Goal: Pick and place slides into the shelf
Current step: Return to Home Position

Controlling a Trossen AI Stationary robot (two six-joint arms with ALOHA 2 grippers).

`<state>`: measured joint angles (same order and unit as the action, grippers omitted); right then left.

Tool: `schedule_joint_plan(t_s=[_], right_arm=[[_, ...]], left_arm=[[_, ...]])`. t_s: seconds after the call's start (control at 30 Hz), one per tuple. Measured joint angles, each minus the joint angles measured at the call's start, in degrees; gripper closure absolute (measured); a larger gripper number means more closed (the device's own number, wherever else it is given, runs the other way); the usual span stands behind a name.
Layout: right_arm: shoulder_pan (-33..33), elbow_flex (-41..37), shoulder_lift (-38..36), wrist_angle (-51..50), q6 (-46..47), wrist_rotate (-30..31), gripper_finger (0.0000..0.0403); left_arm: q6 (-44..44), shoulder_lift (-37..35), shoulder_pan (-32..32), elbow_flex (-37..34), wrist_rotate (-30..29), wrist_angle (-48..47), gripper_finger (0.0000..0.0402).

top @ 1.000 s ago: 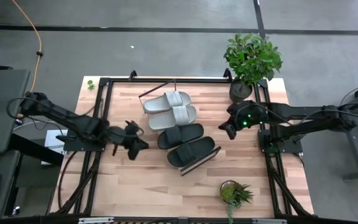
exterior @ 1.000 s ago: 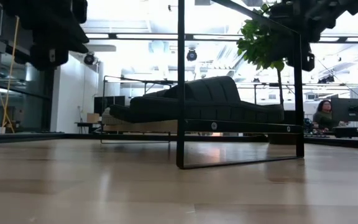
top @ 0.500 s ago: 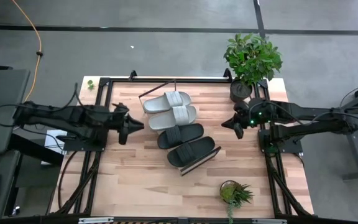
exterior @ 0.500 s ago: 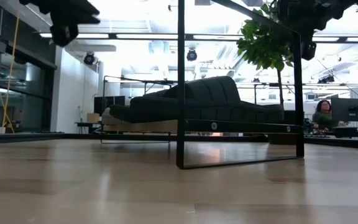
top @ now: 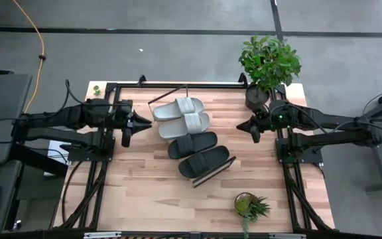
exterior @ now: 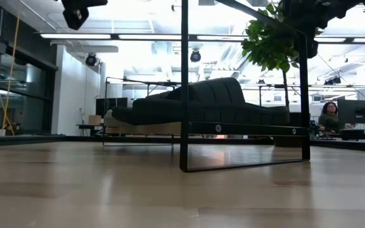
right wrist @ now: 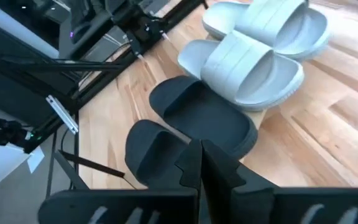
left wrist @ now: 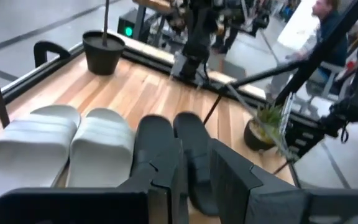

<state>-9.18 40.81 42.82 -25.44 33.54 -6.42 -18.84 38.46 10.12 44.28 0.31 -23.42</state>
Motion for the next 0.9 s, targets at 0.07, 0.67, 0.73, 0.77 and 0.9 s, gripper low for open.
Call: schedule_joint_plan(t_s=[0.07,0.67,0.73,0.77,0.9], right_arm=[[-0.43,1.22,-0.09,-1.18,-0.18,0.04,0.0403],[-0.6,14.79,-0.13,-14.87,-5.57,4.96,0.0403],[-0.6,15.53,-0.12,-15.26,-6.47,5.4,0.0403],[-0.6,15.91,-0.1,-15.25,-6.84,5.5,0.0403],[-0.6,17.5,-0.2,-15.28,-8.5,6.33,0.0403]], left_arm=[[0.79,0.0,1.07,0.78,1.08,-2.48,0.0334],[2.42,-3.27,3.16,2.27,-0.02,-5.54,0.0335],[1.81,-5.2,3.16,2.27,-0.75,-4.68,0.0335],[1.67,-6.35,3.16,2.27,-1.02,-3.96,0.0335],[0.92,-11.06,3.12,2.29,-2.67,-2.47,0.0335]])
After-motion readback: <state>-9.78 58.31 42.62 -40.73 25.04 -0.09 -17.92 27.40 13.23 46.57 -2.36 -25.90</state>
